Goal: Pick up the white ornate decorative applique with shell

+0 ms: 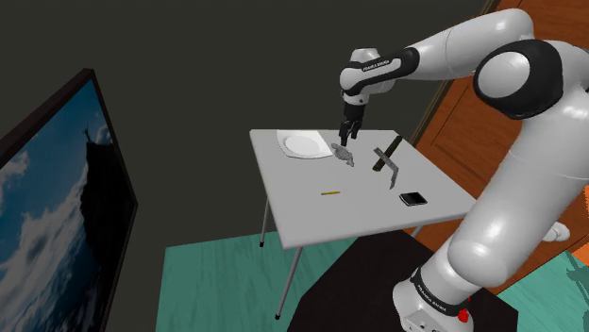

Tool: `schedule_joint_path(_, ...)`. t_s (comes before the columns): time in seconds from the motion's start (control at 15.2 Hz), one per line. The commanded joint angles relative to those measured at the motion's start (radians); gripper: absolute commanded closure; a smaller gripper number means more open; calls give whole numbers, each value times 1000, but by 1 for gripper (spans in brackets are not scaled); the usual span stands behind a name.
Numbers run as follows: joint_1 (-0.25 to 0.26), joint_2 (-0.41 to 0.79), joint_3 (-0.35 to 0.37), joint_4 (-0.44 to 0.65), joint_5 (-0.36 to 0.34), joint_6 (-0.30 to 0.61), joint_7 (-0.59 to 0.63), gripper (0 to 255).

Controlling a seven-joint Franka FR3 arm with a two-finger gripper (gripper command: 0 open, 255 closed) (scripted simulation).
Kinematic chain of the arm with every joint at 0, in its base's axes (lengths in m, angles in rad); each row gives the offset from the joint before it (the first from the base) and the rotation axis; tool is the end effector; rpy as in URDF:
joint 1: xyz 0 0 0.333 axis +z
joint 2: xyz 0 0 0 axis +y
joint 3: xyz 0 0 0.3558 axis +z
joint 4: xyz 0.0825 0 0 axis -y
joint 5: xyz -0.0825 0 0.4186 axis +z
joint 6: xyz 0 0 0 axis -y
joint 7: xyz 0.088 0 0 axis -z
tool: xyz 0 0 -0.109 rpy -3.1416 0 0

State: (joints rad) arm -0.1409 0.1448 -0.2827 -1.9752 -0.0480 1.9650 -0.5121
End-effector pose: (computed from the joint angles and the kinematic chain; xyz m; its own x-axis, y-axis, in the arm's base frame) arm 0.5502 -0.2464 0.4073 0.9794 0.1084 -0.1704 0.1096 -0.9940 -0.0026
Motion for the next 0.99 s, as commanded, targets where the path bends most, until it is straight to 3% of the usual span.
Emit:
schedule_joint_path(0.0, -15, 80, -6, 68, 16, 11, -23, 0)
schedule_joint_path(0.53, -98, 402, -7, 406, 76, -10, -97, 0)
schedule_joint_path(0.92, -183, 684, 5, 782, 110, -101, -127, 0)
